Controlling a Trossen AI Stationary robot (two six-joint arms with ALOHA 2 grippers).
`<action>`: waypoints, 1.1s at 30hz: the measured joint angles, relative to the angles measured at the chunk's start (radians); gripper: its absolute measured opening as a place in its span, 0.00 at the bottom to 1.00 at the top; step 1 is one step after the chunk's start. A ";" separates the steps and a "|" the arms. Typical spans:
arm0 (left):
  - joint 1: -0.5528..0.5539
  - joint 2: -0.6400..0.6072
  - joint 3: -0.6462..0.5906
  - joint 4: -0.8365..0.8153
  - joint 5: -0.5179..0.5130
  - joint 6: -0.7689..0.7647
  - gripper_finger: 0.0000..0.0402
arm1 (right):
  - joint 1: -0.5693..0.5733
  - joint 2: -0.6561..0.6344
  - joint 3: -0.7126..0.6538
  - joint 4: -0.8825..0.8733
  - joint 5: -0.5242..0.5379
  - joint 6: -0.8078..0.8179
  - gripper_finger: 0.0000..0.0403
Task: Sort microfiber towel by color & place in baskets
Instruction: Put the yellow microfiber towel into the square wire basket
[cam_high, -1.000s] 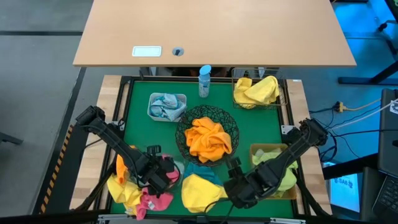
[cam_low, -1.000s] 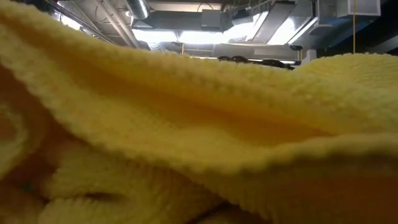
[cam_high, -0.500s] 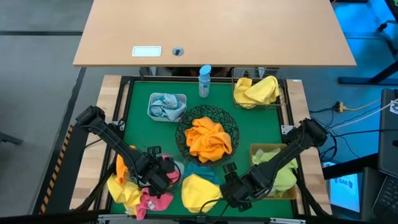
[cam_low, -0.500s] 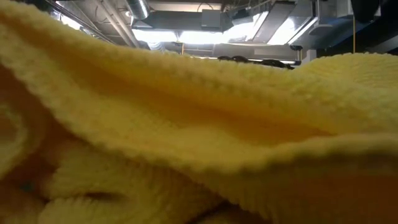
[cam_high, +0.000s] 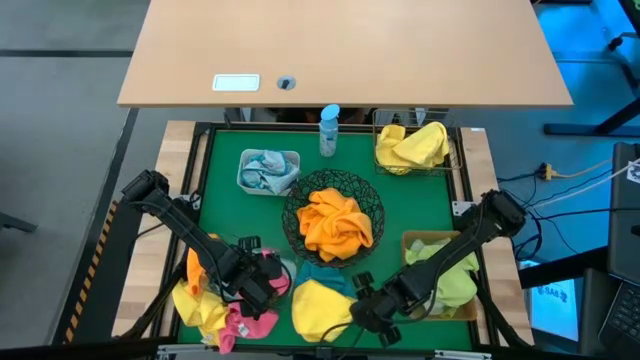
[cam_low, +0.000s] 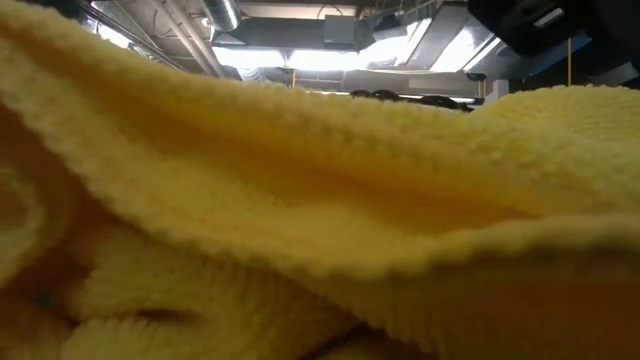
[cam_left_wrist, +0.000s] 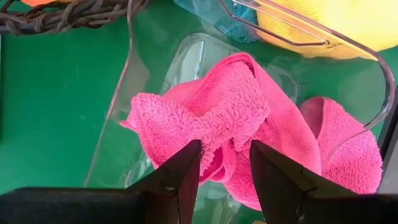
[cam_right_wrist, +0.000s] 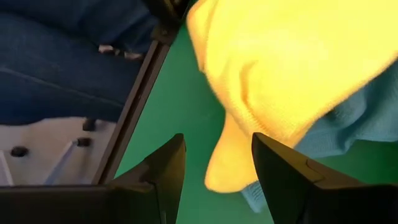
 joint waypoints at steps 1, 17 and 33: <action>0.000 0.000 0.000 -0.001 0.000 0.000 0.33 | -0.006 0.000 0.001 0.003 0.000 0.008 0.46; 0.000 0.000 0.000 0.007 -0.008 0.000 0.33 | -0.010 0.000 0.001 0.002 0.110 0.057 0.46; -0.002 0.000 0.000 0.026 -0.008 -0.004 0.33 | -0.010 0.000 0.001 -0.015 0.145 0.101 0.46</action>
